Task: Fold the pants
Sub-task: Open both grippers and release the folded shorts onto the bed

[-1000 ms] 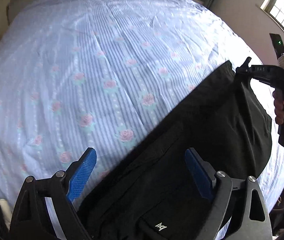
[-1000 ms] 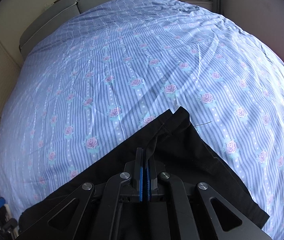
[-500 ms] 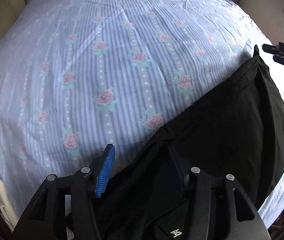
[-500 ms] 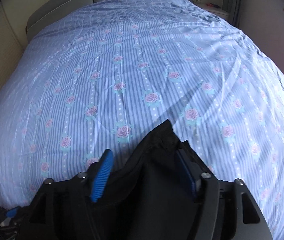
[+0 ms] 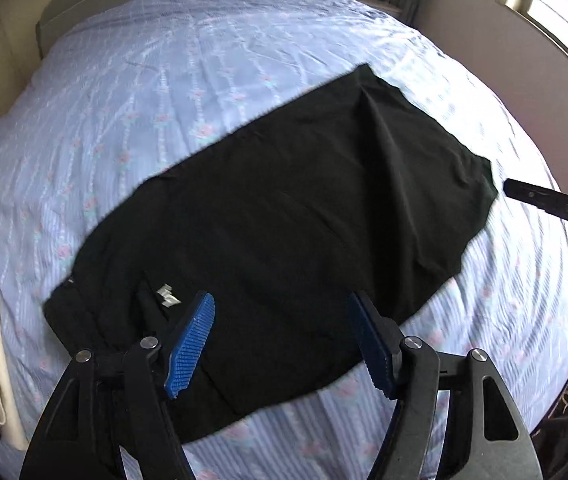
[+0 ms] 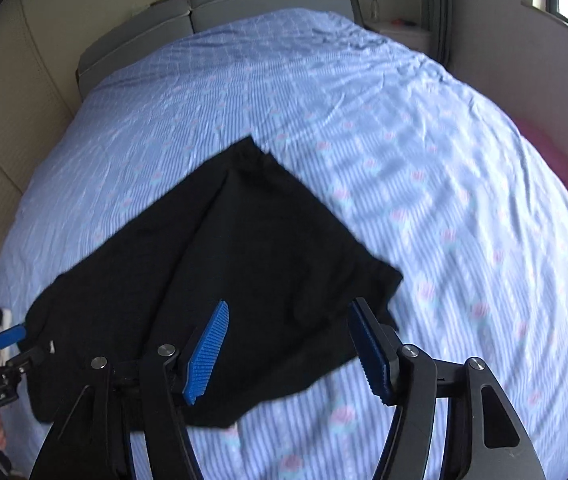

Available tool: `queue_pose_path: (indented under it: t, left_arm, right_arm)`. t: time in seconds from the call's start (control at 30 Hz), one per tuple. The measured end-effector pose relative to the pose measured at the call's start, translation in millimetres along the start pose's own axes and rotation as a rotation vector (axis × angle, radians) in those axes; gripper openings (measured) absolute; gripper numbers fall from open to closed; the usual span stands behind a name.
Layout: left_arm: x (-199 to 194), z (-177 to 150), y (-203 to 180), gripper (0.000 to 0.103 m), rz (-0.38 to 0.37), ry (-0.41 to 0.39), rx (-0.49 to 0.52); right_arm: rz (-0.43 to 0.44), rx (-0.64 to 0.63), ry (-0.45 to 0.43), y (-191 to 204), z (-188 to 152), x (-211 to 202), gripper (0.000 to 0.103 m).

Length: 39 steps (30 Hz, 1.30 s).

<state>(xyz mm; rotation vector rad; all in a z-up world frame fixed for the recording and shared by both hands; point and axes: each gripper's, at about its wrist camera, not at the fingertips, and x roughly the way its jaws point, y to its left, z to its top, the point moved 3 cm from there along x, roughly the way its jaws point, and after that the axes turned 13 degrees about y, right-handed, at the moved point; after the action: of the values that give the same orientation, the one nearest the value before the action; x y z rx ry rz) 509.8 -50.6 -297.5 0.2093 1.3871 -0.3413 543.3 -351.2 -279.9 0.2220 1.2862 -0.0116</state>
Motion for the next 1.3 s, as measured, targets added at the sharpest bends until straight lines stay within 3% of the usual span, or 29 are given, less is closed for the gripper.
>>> queue_pose_path:
  t: [0.07,0.17,0.3,0.43,0.57,0.67,0.77,0.87,0.93,1.07,1.23,1.3]
  left_arm:
    - [-3,-13,-42,0.069,0.018,-0.033,0.116]
    - [-2,-18,-108,0.067,0.104,-0.122,0.351]
    - [18,-15,-176,0.043,0.157,-0.177,0.622]
    - [55,-10,-215,0.039,0.256,-0.182,0.815]
    - [84,6,-221,0.039,0.323,-0.136,0.842]
    - [95,16,-213,0.029,0.343,-0.096,0.839]
    - [96,21,-208,0.007,0.331,-0.077,0.847]
    - [87,19,-202,0.006,0.252,-0.046,0.838]
    - [80,10,-199,0.006,0.183,-0.012,0.835]
    - [84,-5,-193,0.005,0.169,0.033,0.851]
    - [83,12,-185,0.012,0.139,0.067,0.74]
    - [69,17,-185,0.035,0.111,0.06,0.686]
  right_arm:
    - [0.036,-0.013,0.065,-1,-28,10,0.05]
    - [0.04,-0.028,0.135,-4,-62,21,0.041]
    - [0.033,-0.001,0.147,-17,-92,18,0.038]
    - [0.007,0.045,0.134,-40,-115,10,0.037]
    - [0.028,0.155,0.134,-70,-135,4,0.038]
    - [0.025,0.197,0.128,-85,-146,2,0.037]
    - [0.034,0.232,0.128,-94,-152,5,0.038]
    - [0.052,0.248,0.118,-96,-145,7,0.036]
    - [0.066,0.239,0.1,-95,-138,5,0.034]
    - [0.108,0.224,0.053,-90,-113,7,0.034]
    - [0.112,0.227,-0.017,-88,-65,17,0.034]
    - [0.126,0.236,-0.035,-87,-51,17,0.034]
